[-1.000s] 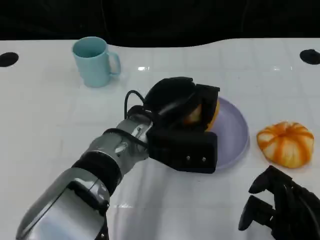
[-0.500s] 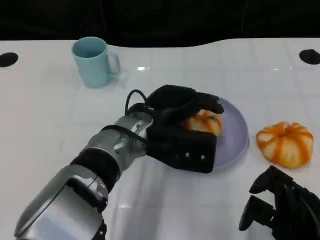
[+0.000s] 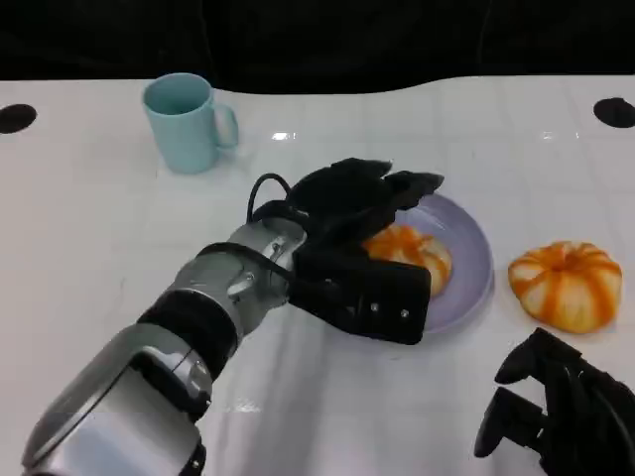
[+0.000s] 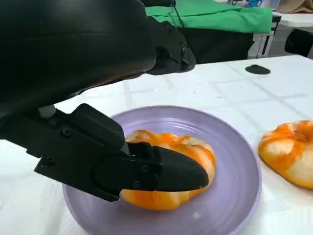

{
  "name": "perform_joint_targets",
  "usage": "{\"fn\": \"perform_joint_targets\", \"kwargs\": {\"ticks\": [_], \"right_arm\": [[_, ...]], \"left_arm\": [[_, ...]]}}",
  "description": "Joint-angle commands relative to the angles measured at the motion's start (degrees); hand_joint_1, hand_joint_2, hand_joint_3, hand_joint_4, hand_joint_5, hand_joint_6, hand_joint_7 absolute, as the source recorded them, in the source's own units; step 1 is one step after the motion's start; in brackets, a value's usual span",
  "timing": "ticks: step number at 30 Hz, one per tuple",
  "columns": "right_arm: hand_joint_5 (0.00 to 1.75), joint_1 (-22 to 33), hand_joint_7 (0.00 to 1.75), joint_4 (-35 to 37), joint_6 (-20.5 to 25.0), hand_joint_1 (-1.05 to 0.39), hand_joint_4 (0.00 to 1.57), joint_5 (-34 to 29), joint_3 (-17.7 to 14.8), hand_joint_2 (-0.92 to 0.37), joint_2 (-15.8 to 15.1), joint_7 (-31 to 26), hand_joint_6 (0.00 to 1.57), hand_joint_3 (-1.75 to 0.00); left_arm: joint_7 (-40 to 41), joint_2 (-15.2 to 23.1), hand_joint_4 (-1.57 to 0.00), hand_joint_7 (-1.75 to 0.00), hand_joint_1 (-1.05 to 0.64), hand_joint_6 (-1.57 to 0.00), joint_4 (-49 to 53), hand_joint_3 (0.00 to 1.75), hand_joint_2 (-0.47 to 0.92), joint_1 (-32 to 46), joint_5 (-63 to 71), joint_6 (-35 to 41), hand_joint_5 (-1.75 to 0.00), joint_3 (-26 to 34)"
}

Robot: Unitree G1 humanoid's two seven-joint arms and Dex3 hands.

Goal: Grasp the bread from the table and place it into the plate.

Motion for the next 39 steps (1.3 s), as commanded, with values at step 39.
{"fn": "perform_joint_targets", "kwargs": {"ticks": [39], "right_arm": [[1.75,0.06,1.67,-0.59,0.29,-0.51,0.64,0.86,-0.75,-0.92,-0.74,0.0,0.45,-0.46]], "left_arm": [[-9.77,9.43,-0.27,-0.09,-0.79,-0.23,-25.71,0.33,0.92,23.15,-20.4,-14.29,-0.17,14.74]]}}
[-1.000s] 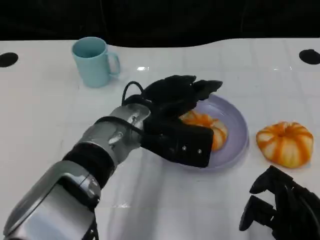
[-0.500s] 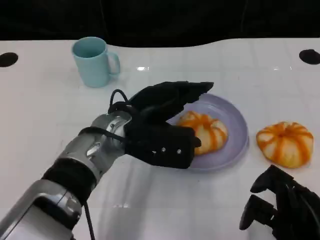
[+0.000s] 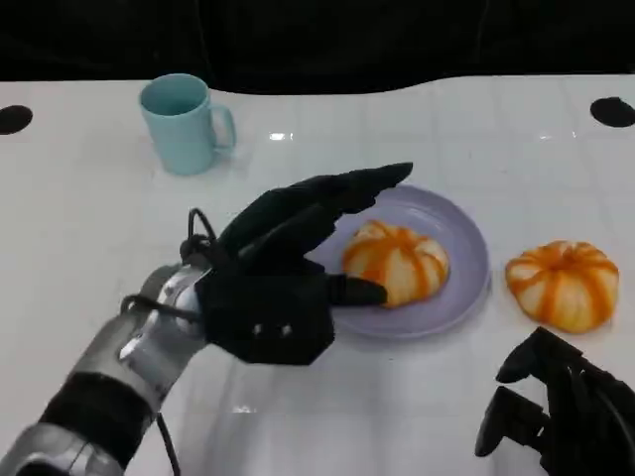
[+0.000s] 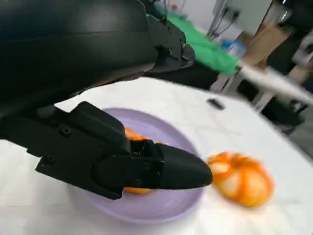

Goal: Grasp the bread from the table and place it into the plate.

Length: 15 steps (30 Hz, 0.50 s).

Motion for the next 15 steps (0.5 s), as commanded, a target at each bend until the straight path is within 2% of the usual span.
{"fn": "perform_joint_targets", "kwargs": {"ticks": [1,6,12,15], "right_arm": [[1.75,0.14,1.67,-0.66,0.22,-0.51,0.63,0.36,-0.51,-0.92,-0.57,-0.35,0.45,-0.46],[1.75,0.15,1.68,-0.67,-0.07,-0.52,0.63,0.23,-0.42,-0.92,-0.74,-0.03,0.43,-0.45],[1.75,0.19,1.69,-1.12,0.52,-0.51,0.63,0.21,-0.31,-0.92,-0.73,-0.48,0.43,-0.46],[1.75,0.21,1.68,-1.26,0.58,-0.52,0.63,0.01,-0.13,-0.92,-0.59,-0.83,0.42,-0.45]], "left_arm": [[0.84,-0.14,-0.27,-0.09,-0.79,-0.23,-0.11,0.33,0.92,2.32,-1.84,-2.42,-0.18,2.08],[-3.95,-1.94,-0.29,-0.09,-0.74,-0.27,-0.24,0.33,0.92,6.27,-10.47,-5.81,-0.22,5.21],[-12.9,-2.99,-0.29,-0.1,-0.73,-0.3,-4.1,0.32,0.92,11.45,-21.81,-5.5,-0.26,8.2],[-15.96,-3.39,-0.29,-0.09,-0.7,-0.4,-7.53,0.29,0.92,14.21,-25.71,-3.14,-0.52,9.37]]}}
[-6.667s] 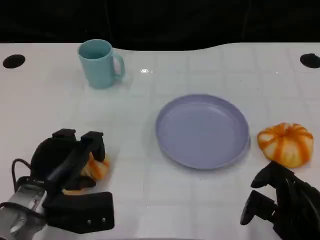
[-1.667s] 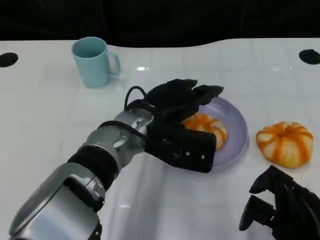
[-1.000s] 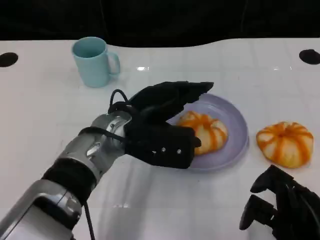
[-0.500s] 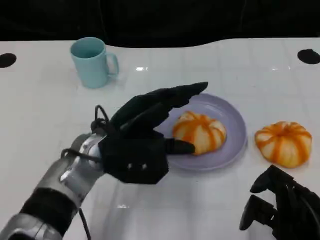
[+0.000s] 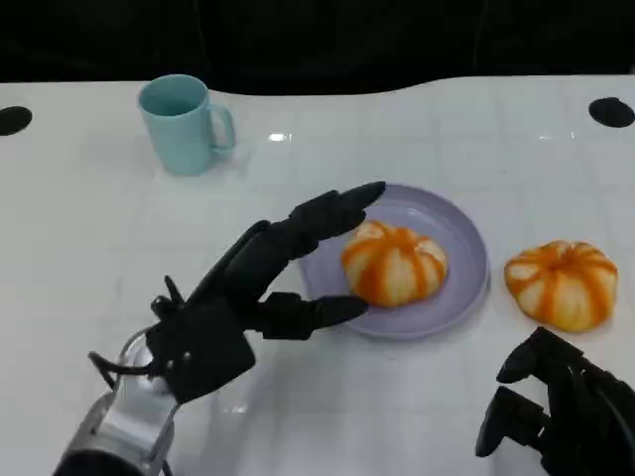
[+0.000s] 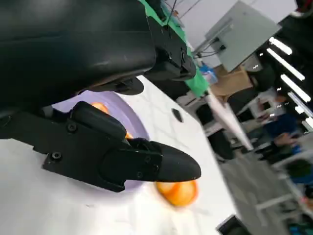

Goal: Grasp the bread from the table and place it into the plate.

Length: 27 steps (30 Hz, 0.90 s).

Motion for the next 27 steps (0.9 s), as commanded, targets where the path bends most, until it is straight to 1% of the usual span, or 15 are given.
{"fn": "perform_joint_targets", "kwargs": {"ticks": [1,4,5,7,8,10,15,18,20,21,22,23,25,26,27], "right_arm": [[1.75,0.09,1.68,-0.68,0.33,-0.52,0.63,0.17,-0.18,-0.92,-0.45,-0.63,0.42,-0.45],[1.75,0.1,1.68,-0.73,0.5,-0.52,0.63,0.46,-0.13,-0.92,-0.39,-0.68,0.42,-0.45],[1.75,0.09,1.67,-0.76,0.55,-0.52,0.63,0.51,-0.13,-0.92,-0.39,-0.69,0.42,-0.45],[1.75,-0.02,1.67,-0.59,0.38,-0.52,0.63,0.47,-0.1,-0.92,-0.51,-0.45,0.42,-0.45],[1.75,-0.09,1.67,-0.46,0.23,-0.52,0.63,0.41,-0.07,-0.92,-0.59,-0.28,0.42,-0.46],[1.75,-0.18,1.67,-0.35,0.13,-0.52,0.63,0.19,0.01,-0.92,-0.59,-0.36,0.42,-0.46],[1.75,-0.25,1.66,-0.64,0.52,-0.53,0.63,0.15,0.06,-0.92,-0.52,-0.79,0.42,-0.46],[1.75,-0.29,1.66,-0.24,0.12,-0.53,0.63,0.26,-0.07,-0.92,-0.49,-0.48,0.43,-0.45],[1.75,-0.25,1.65,-0.42,0.37,-0.53,0.63,0.41,-0.14,-0.92,-0.49,-0.59,0.43,-0.44],[1.75,-0.23,1.65,-0.5,0.38,-0.53,0.63,0.38,-0.14,-0.92,-0.54,-0.59,0.43,-0.44],[1.75,-0.21,1.65,-0.55,0.36,-0.53,0.63,0.35,-0.13,-0.92,-0.57,-0.59,0.43,-0.44],[1.75,-0.18,1.65,-0.54,0.29,-0.53,0.64,0.4,-0.17,-0.92,-0.6,-0.48,0.43,-0.44],[1.75,-0.14,1.65,-0.51,0.23,-0.53,0.63,0.49,-0.21,-0.92,-0.63,-0.35,0.43,-0.44],[1.75,-0.08,1.65,-0.61,0.33,-0.53,0.63,0.5,-0.23,-0.92,-0.64,-0.42,0.43,-0.44],[1.75,-0.04,1.65,-0.71,0.42,-0.53,0.63,0.53,-0.27,-0.92,-0.67,-0.49,0.43,-0.44]], "left_arm": [[-4.61,-0.29,-0.31,-0.1,-0.69,-0.44,-4.97,0.28,0.92,4.42,-6.12,3.15,-0.57,2.2],[-7.04,-0.8,-0.36,-0.15,-0.62,-0.54,-7.98,0.24,0.92,7.09,-9.89,5.58,-0.75,3.47],[-7.65,-0.84,-0.35,-0.17,-0.61,-0.55,-8.67,0.25,0.92,7.72,-10.58,6.11,-0.83,3.8],[-9.02,-1.17,-0.36,-0.2,-0.59,-0.58,-9.53,0.25,0.92,8.82,-12.29,6.9,-0.92,4.62],[-9.69,-1.42,-0.39,-0.22,-0.57,-0.6,-9.79,0.23,0.92,9.28,-13.17,7.23,-0.95,5.04],[-10.92,-1.92,-0.42,-0.24,-0.55,-0.62,-10.92,0.2,0.92,10.67,-15.16,8.46,-0.99,5.85],[-12.57,-2.33,-0.43,-0.27,-0.52,-0.62,-14.84,0.15,0.92,13.52,-17.57,12.93,-1.01,6.95],[-12.09,-2.41,-0.48,-0.31,-0.53,-0.65,-18.5,0.15,0.92,16.0,-17.72,16.28,-0.99,7.21],[-10.79,-3.51,-0.55,-0.36,-0.53,-0.71,-20.31,0.16,0.92,17.97,-17.8,17.77,-1.03,7.66],[-9.87,-4.11,-0.56,-0.41,-0.53,-0.74,-21.04,0.16,0.92,18.94,-17.52,18.14,-1.11,7.9],[-9.24,-4.51,-0.55,-0.58,-0.54,-0.73,-21.61,0.17,0.92,19.61,-17.26,18.46,-1.26,8.09],[-8.81,-4.87,-0.55,-0.66,-0.54,-0.72,-22.07,0.17,0.92,20.38,-16.99,18.35,-1.31,8.26],[-8.49,-5.25,-0.54,-0.94,-0.56,-0.67,-22.64,0.2,0.92,21.2,-16.66,18.28,-1.46,8.47],[-8.29,-5.35,-0.54,-0.98,-0.56,-0.66,-23.57,0.21,0.92,22.05,-17.0,19.2,-1.48,8.56],[-8.2,-5.49,-0.51,-1.08,-0.57,-0.63,-24.42,0.2,0.92,22.85,-17.48,20.09,-1.58,8.67]]}}
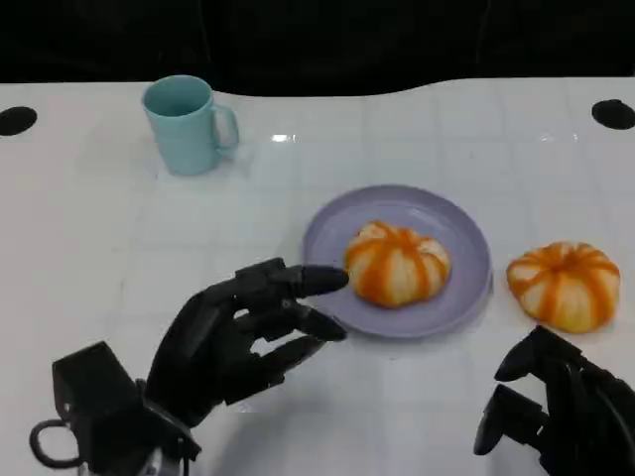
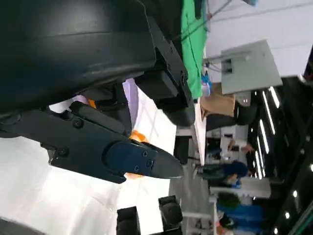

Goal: Grasp the bread from the table and place it into the plate.

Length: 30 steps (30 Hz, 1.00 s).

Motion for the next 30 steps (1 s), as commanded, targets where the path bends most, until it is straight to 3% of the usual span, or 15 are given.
{"fn": "perform_joint_targets", "kwargs": {"ticks": [1,7,25,30], "right_arm": [[1.75,0.14,1.65,-0.62,0.35,-0.53,0.63,0.49,-0.51,-0.92,-0.74,-0.06,0.43,-0.45],[1.75,0.14,1.65,-0.62,0.46,-0.53,0.63,0.78,-0.75,-0.92,-0.88,0.09,0.43,-0.45],[1.75,0.32,1.66,-0.92,0.01,-0.53,0.63,0.38,-0.55,-0.92,-1.05,0.14,0.43,-0.45],[1.75,0.43,1.66,-1.21,0.14,-0.54,0.62,0.16,-0.46,-0.92,-1.47,0.17,0.42,-0.46]], "left_arm": [[1.25,-0.31,-0.49,-1.22,-0.59,-0.59,-3.48,0.2,0.92,3.2,-0.92,2.96,-1.68,1.03],[2.0,-1.68,-0.53,-1.45,-0.58,-0.54,-5.15,0.22,0.92,6.03,-1.67,5.12,-1.75,1.98],[-1.49,-2.9,-0.59,-1.47,-0.56,-0.53,-7.82,0.32,0.92,11.95,-7.97,8.45,-1.75,3.67],[-1.06,-3.19,-0.67,-1.59,-0.61,-0.54,-10.1,0.32,0.92,13.94,-8.81,9.92,-1.75,3.94]]}}
